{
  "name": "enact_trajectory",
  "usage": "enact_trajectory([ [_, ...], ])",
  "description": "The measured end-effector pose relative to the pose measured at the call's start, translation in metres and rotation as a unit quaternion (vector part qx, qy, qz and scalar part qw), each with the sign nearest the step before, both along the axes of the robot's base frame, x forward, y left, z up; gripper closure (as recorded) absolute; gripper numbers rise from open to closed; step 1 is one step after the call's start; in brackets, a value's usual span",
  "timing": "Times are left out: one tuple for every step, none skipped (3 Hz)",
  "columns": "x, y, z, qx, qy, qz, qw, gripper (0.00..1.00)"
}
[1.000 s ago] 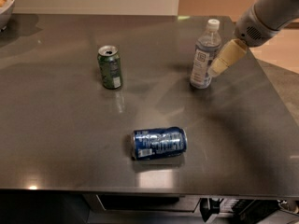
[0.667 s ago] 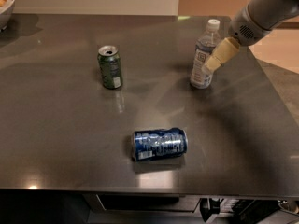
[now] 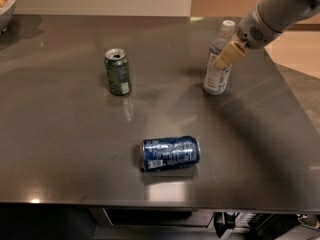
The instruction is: Pick blue plastic bottle
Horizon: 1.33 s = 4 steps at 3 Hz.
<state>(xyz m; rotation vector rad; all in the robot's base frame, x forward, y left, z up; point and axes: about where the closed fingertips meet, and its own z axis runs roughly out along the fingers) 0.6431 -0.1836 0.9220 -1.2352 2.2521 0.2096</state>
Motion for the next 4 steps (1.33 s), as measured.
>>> enact_trajectory([
  [-0.003, 0.004, 0.005, 0.012, 0.001, 0.005, 0.9999, 0.64],
  [-0.008, 0.011, 0.021, 0.021, 0.001, 0.011, 0.9997, 0.88],
  [-0.015, 0.027, 0.049, 0.026, -0.004, 0.032, 0.9991, 1.00],
  [-0.028, 0.052, 0.100, 0.021, -0.012, 0.072, 0.9971, 1.00],
])
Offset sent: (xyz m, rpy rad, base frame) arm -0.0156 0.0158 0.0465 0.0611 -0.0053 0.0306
